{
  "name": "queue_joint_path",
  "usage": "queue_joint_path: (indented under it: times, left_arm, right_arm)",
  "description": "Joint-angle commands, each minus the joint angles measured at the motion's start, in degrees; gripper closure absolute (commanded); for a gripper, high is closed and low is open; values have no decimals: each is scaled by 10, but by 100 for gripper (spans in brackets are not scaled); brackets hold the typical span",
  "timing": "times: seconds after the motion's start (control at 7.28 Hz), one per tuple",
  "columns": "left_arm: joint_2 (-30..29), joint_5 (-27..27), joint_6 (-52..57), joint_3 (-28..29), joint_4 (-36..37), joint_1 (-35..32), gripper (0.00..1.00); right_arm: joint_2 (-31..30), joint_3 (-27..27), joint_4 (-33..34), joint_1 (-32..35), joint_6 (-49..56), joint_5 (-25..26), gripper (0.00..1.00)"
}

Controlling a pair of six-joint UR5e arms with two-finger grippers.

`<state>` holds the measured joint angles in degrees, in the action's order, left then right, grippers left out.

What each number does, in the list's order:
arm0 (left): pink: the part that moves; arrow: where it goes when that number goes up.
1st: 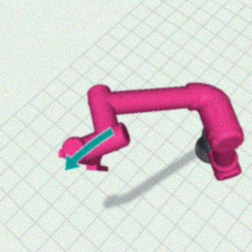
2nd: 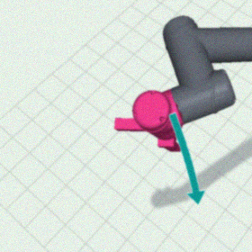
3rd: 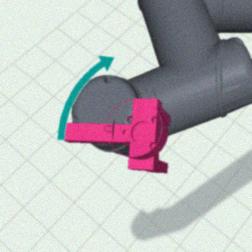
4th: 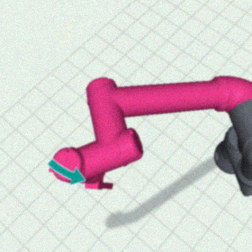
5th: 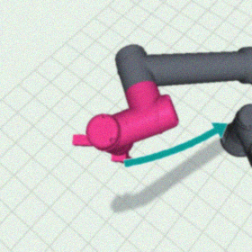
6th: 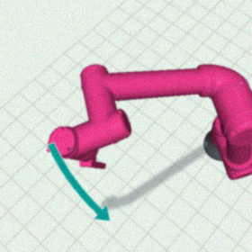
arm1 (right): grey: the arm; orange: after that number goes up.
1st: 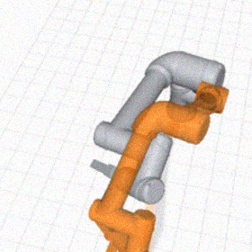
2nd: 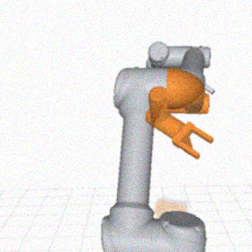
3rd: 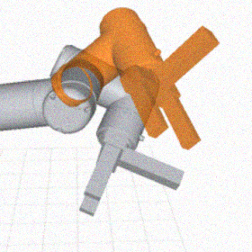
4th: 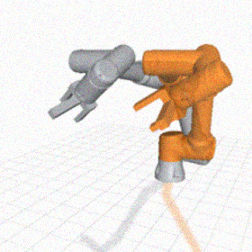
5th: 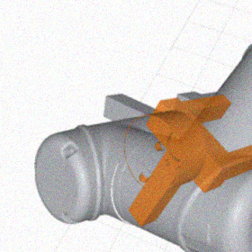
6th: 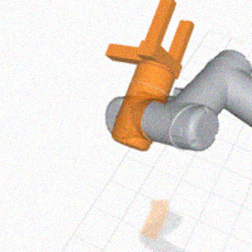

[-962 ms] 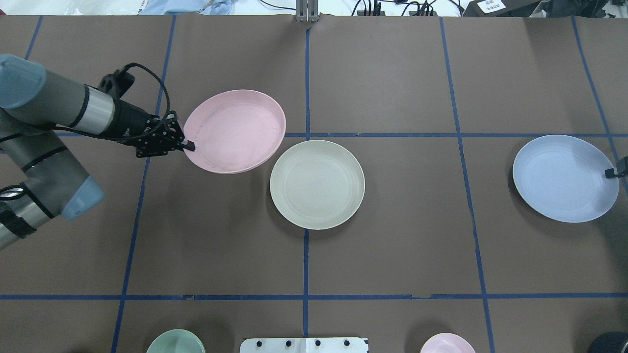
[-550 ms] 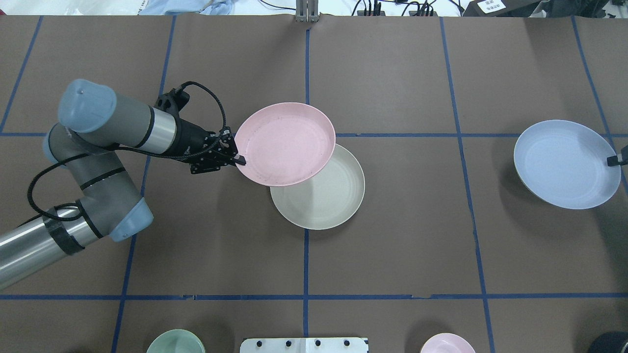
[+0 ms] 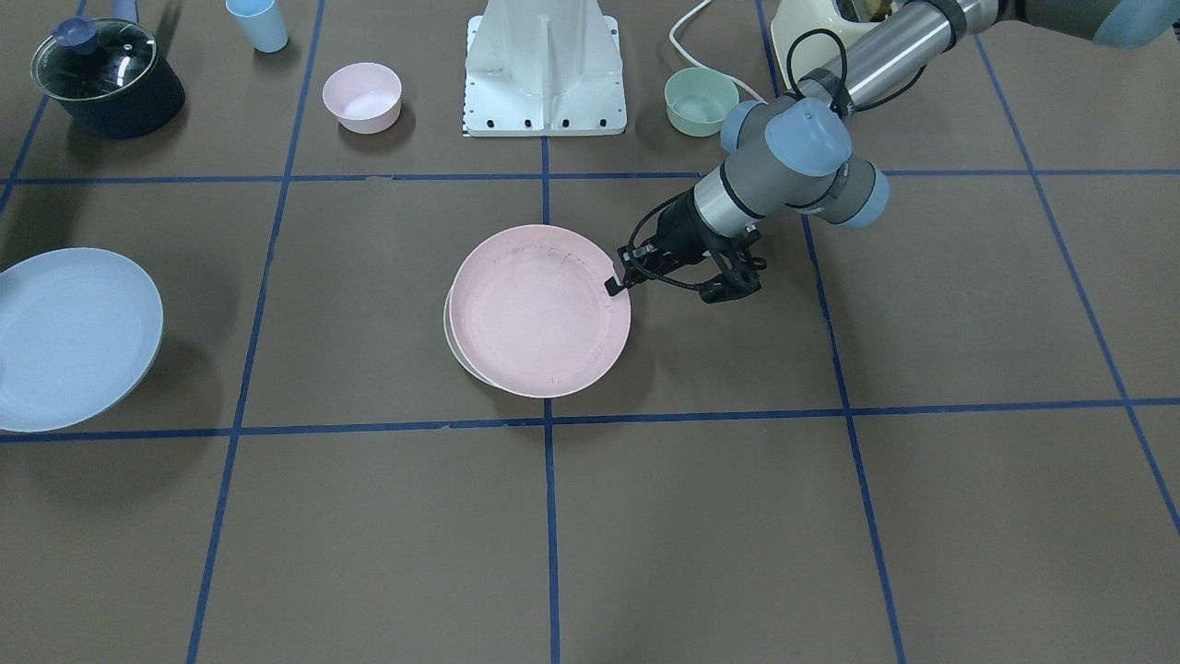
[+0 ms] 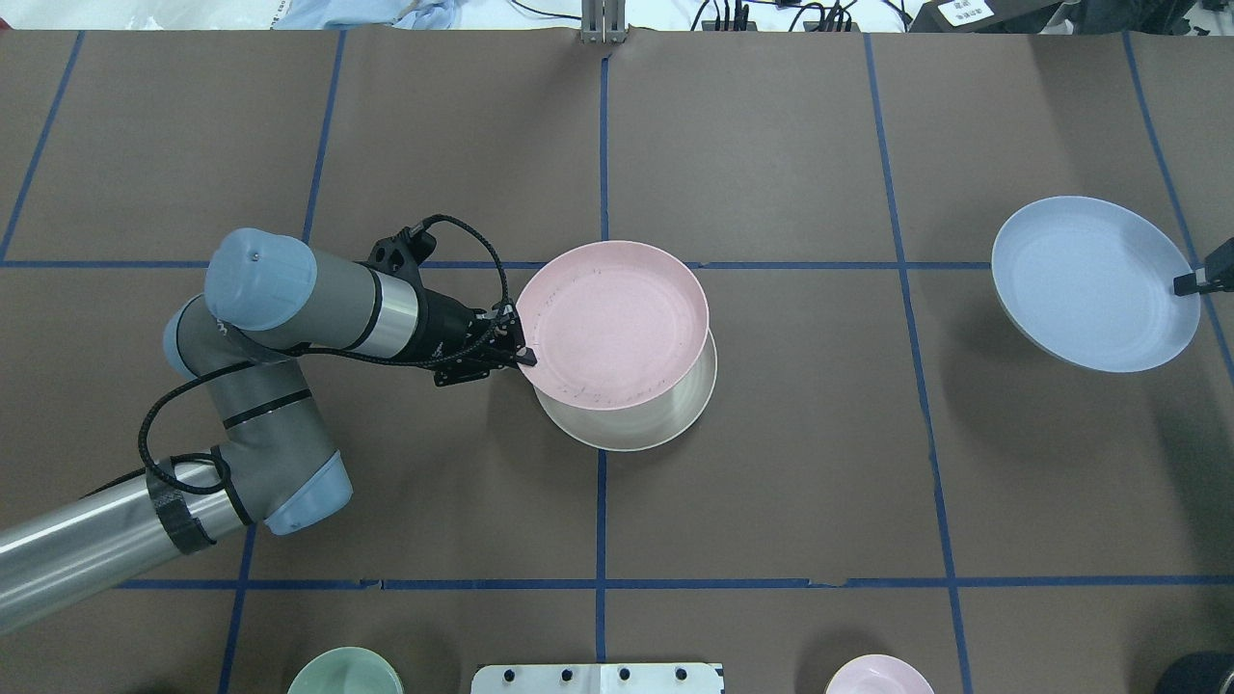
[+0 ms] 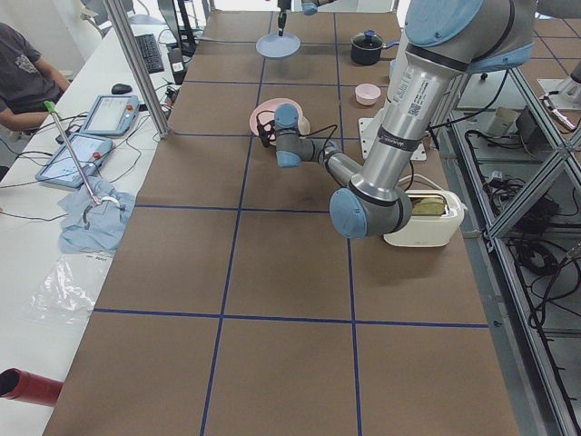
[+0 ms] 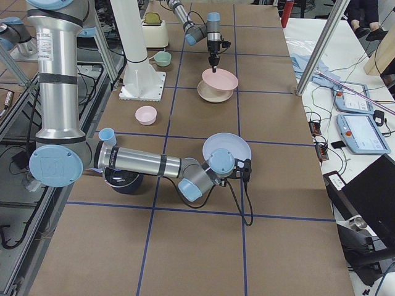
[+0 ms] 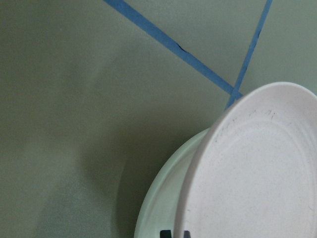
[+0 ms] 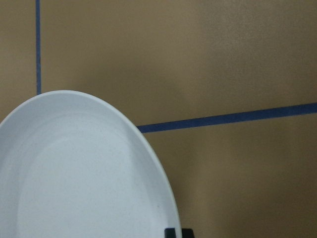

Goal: Stack three plates with pink and blue
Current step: 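Lower the pink plate onto the cream plate with the left gripper, then open the left gripper and withdraw it while the right gripper lifts the blue plate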

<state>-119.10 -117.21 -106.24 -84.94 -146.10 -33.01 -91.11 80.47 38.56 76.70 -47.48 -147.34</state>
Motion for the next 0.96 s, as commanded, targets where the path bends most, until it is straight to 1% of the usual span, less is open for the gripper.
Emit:
queue_joint_path:
  times: [0.0, 0.14, 0.27, 0.41, 0.55, 0.69, 0.82]
  left_arm:
    - [-1, 7, 3, 0, 2, 15, 84]
    - [1, 8, 13, -1, 3, 15, 1]
    - [6, 4, 14, -14, 4, 11, 0]
    - [25, 8, 17, -35, 5, 4, 0]
    - [51, -12, 52, -76, 13, -21, 0]
    - [67, -49, 86, -106, 50, -56, 0]
    - [74, -57, 135, -136, 93, -79, 0]
  right_arm:
    - [2, 19, 0, 0, -29, -2, 100]
    - [2, 29, 0, -1, -44, -2, 100]
    - [3, 38, 0, -1, -52, -2, 100]
    - [23, 43, 0, -2, -74, -3, 100]
    - [44, 55, 0, -20, -119, -1, 100]
    - [55, 69, 1, -46, -142, 8, 100]
    - [74, 78, 15, -74, -160, 18, 100]
